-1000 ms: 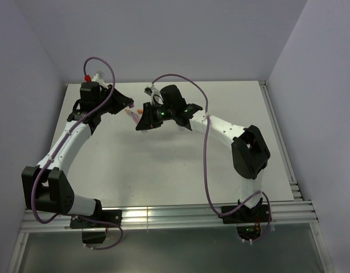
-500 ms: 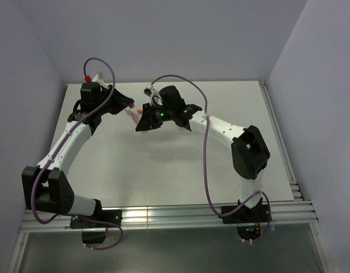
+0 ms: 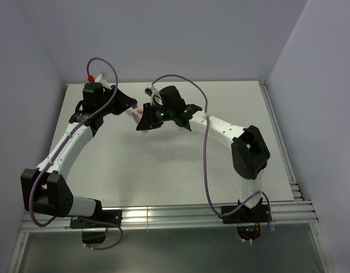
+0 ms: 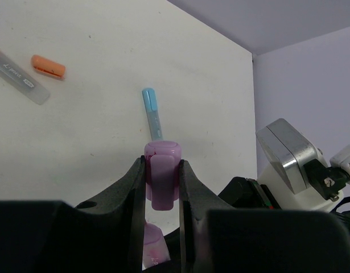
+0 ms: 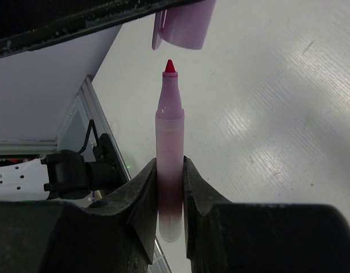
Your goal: Insert the pens into the pen caps
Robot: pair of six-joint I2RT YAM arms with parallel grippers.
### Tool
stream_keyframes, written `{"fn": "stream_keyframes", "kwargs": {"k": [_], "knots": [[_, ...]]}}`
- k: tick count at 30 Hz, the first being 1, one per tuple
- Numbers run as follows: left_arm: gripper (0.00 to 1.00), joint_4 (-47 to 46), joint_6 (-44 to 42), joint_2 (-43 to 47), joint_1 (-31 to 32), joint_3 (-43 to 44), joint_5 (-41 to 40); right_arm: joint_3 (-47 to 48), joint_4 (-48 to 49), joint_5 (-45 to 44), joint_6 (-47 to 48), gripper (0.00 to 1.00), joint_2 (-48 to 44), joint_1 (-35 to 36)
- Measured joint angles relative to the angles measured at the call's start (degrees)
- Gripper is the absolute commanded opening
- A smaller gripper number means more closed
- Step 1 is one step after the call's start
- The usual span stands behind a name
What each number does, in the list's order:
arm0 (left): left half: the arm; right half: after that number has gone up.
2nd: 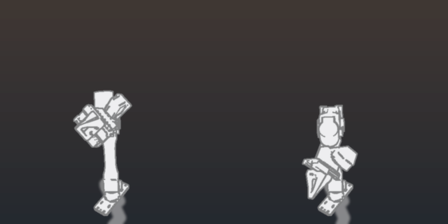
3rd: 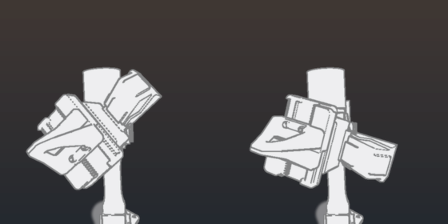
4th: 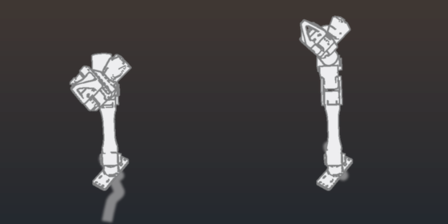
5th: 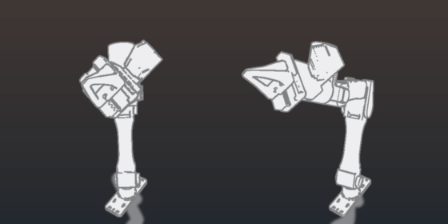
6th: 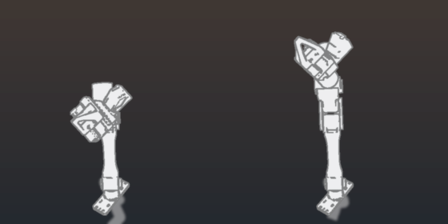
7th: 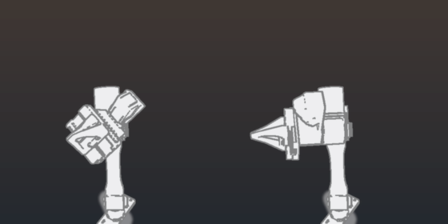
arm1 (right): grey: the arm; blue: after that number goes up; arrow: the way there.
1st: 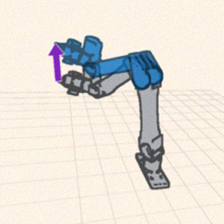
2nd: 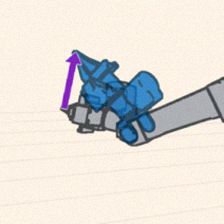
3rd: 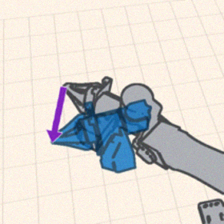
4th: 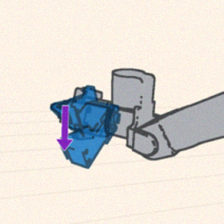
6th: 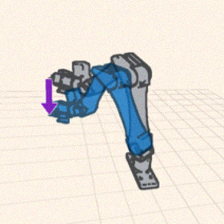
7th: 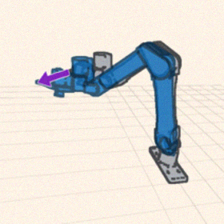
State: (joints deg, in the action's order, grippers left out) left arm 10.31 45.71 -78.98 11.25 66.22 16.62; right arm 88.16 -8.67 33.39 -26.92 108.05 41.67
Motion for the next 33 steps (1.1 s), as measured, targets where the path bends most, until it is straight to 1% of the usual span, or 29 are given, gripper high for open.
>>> {"fn": "stream_keyframes", "kwargs": {"k": [16,33], "knots": [[0.0,0.24,-0.02,0.04,0.44,0.0,-0.9,-0.24,0.02,-0.85,-0.28,0.0,-1.29,-2.12],[0.0,0.26,-0.02,0.04,2.56,0.0,-1.44,-0.74,0.31,-1.05,-1.05,0.0,-1.75,-2.43]]}}
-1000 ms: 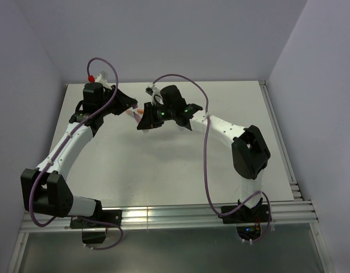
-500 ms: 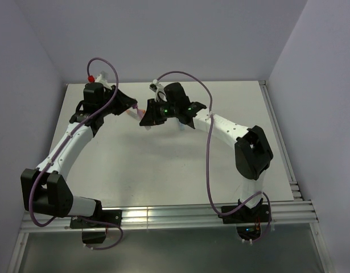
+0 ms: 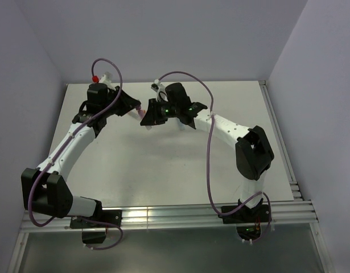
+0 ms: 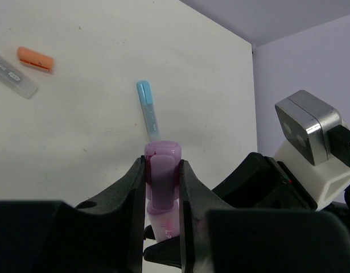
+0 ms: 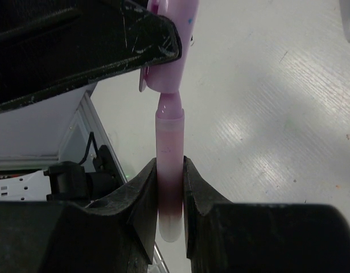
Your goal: Insert the pens into the pen caps
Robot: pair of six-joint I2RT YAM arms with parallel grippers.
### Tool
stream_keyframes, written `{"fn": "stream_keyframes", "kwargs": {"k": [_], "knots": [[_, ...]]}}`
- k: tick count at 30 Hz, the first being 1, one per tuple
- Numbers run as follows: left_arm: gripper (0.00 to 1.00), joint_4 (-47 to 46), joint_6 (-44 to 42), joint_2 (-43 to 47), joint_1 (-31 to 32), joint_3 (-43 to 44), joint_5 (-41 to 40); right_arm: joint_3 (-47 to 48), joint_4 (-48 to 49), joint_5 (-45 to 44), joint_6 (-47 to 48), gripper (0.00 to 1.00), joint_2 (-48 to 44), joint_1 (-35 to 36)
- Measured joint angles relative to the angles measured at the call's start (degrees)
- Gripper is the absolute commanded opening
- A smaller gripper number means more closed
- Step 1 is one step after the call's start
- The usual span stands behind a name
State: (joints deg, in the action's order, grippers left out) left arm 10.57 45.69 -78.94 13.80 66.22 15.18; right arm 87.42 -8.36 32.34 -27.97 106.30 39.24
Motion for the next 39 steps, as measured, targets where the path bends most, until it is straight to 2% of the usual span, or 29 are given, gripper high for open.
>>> {"fn": "stream_keyframes", "kwargs": {"k": [15,28,39], "knots": [[0.0,-0.59,1.22,0.42,5.05,-0.74,-6.1,-5.05,4.07,-0.81,-4.59,0.0,-3.08,-1.36],[0.0,-1.46,6.1,5.6,9.86,-2.36,-13.38,-8.28,5.9,-2.73,-5.16,0.0,-8.33,-1.11],[0.0,0.46,6.03,7.13,10.58,-2.36,-11.98,-12.11,8.7,-2.12,-2.05,0.0,-10.95,-1.11]]}}
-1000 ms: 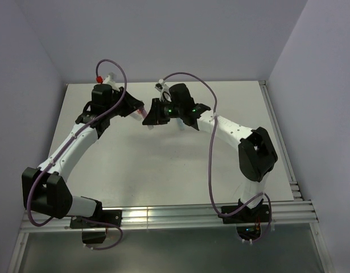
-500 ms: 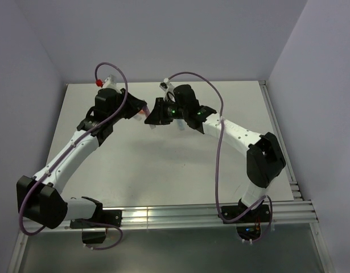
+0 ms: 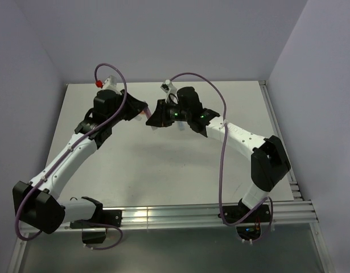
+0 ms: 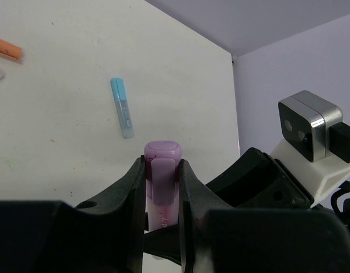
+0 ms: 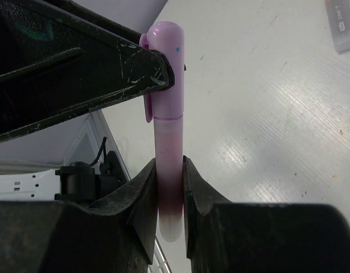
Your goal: Insert the pens into the pen caps
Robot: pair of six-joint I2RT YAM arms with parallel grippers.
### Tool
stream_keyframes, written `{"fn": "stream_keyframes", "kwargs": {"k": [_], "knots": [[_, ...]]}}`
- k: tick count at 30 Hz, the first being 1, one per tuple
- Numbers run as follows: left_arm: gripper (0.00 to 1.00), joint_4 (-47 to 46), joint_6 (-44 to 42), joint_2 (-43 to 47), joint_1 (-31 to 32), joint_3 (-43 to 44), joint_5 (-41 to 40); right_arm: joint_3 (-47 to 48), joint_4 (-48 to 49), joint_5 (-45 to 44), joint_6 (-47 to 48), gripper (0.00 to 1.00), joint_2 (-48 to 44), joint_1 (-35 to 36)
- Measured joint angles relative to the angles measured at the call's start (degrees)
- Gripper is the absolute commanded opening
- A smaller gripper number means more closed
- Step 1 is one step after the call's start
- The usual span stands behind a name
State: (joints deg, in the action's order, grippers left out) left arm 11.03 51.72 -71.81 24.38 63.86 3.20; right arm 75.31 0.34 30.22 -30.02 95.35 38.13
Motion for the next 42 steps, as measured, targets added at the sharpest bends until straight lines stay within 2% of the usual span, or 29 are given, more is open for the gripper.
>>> {"fn": "stream_keyframes", "kwargs": {"k": [13,28,42], "knots": [[0.0,-0.48,-1.27,3.28,0.72,-2.21,1.16,-0.24,-1.25,2.01,4.0,0.0,-1.18,0.28],[0.0,-4.02,-1.2,5.09,7.76,-7.02,-6.67,-0.83,-9.01,2.03,5.92,0.0,-3.04,0.28],[0.0,-6.36,0.5,6.1,10.71,-10.05,-10.45,-0.85,-12.63,1.99,6.97,0.0,-3.63,0.31]]}}
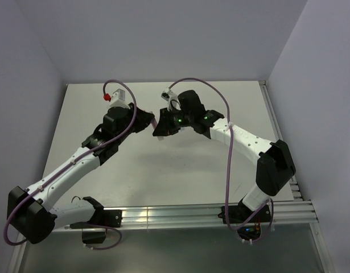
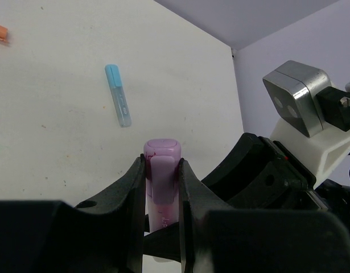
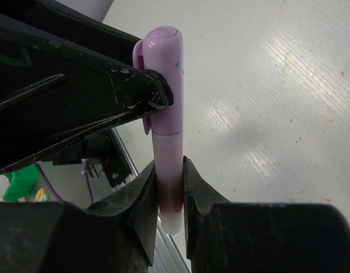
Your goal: Insert the pens into the pen caps
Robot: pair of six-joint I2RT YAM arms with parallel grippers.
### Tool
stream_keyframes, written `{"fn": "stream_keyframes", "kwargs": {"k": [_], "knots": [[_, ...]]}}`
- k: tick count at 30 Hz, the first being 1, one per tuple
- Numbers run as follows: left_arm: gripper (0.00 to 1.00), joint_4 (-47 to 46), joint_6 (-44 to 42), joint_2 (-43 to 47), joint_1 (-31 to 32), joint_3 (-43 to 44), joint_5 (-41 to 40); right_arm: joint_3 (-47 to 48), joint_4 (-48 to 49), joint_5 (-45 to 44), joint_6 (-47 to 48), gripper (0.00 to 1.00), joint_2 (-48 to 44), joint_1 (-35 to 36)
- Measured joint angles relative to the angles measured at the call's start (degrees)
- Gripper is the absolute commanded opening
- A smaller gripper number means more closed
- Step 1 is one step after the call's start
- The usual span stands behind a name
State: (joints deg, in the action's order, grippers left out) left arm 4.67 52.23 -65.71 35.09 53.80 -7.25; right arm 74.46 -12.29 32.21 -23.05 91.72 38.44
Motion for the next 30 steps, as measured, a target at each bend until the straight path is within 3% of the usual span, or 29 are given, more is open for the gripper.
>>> {"fn": "stream_keyframes", "kwargs": {"k": [30], "knots": [[0.0,-1.64,3.02,0.74,4.63,-3.45,-4.98,-1.03,-4.72,0.02,0.44,0.0,-1.14,0.0]]}}
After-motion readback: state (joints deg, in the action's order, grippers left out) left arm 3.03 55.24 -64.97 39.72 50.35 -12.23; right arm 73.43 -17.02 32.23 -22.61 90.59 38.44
